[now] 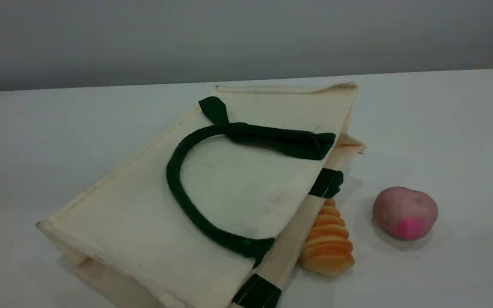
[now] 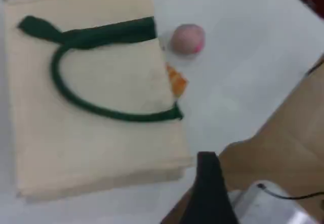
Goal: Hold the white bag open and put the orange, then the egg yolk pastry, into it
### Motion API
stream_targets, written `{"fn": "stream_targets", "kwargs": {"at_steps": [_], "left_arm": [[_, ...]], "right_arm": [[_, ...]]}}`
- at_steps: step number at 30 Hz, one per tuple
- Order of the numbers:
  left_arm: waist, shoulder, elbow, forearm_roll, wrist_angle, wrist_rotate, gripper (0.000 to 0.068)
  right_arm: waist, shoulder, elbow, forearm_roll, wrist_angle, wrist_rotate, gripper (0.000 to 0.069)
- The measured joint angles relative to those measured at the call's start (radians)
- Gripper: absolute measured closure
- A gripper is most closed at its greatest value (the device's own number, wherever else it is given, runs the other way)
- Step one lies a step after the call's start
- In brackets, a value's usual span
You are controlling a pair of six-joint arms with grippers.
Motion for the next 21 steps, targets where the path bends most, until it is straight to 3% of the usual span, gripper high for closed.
{"fn": "stream_targets", "kwargs": {"at_steps": [7, 13, 17, 21], "left_arm": [[0.001, -0.335, 0.169, 0.099, -0.014, -0.093, 0.0209], [0.001, -0.569, 0.321, 0.272, -0.131, -0.227, 0.0209], [0.001, -0.670, 0.429, 0.341, -0.128, -0.242, 0.0209], [0.001, -0.693, 0.518, 0.348, -0.114, -0.241, 0.0209]], "right_arm": [[0.000, 0.000, 0.000, 0.000, 0.001, 0.000, 0.0178], [0.000, 0.000, 0.000, 0.000, 0.001, 0.000, 0.0178], [0.000, 0.000, 0.000, 0.000, 0.001, 0.000, 0.0178], [0.000, 0.000, 0.000, 0.000, 0.001, 0.000, 0.0178]]}}
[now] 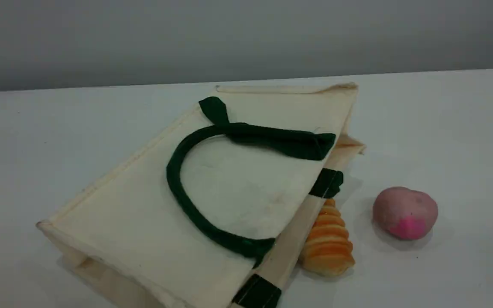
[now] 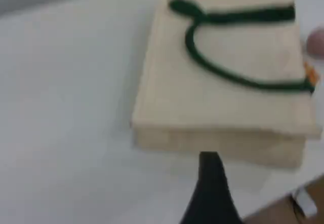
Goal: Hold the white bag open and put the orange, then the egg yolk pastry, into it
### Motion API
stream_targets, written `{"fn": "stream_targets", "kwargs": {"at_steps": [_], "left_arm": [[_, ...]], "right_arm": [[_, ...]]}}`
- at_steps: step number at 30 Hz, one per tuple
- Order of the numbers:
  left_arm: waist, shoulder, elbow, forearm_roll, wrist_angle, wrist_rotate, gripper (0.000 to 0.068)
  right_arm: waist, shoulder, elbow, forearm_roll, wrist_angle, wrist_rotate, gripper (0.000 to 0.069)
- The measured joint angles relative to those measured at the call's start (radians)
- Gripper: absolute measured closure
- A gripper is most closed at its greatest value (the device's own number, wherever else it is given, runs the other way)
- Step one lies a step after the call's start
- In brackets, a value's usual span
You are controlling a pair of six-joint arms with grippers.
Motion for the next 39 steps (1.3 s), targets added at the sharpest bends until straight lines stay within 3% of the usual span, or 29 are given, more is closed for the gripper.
{"fn": "stream_targets", "kwargs": {"at_steps": [3, 6, 15, 18, 21, 29, 39], "left_arm": [[0.000, 0.000, 0.037, 0.005, -0.019, 0.001, 0.0209], [0.000, 0.000, 0.037, 0.005, -0.026, 0.001, 0.0209], [0.000, 0.000, 0.035, 0.004, -0.025, 0.001, 0.0209], [0.001, 0.000, 0.035, 0.004, -0.025, 0.001, 0.0209], [0.041, 0.000, 0.035, 0.003, -0.025, 0.002, 0.0209], [0.239, -0.004, 0.035, 0.003, -0.025, 0.002, 0.0209], [0.250, -0.057, 0.032, -0.001, -0.018, 0.003, 0.0209]], "right_arm": [[-0.027, 0.000, 0.000, 0.000, 0.000, 0.000, 0.0178], [-0.110, 0.000, 0.000, 0.000, 0.000, 0.000, 0.0178], [-0.485, -0.039, 0.000, 0.000, 0.001, 0.000, 0.0178], [-0.543, -0.045, 0.000, 0.000, 0.002, 0.000, 0.0178], [-0.548, -0.044, 0.000, 0.000, 0.003, 0.000, 0.0178], [-0.548, -0.044, 0.000, 0.000, 0.002, 0.000, 0.0178], [-0.548, -0.044, 0.000, 0.000, 0.002, 0.000, 0.0178]]}}
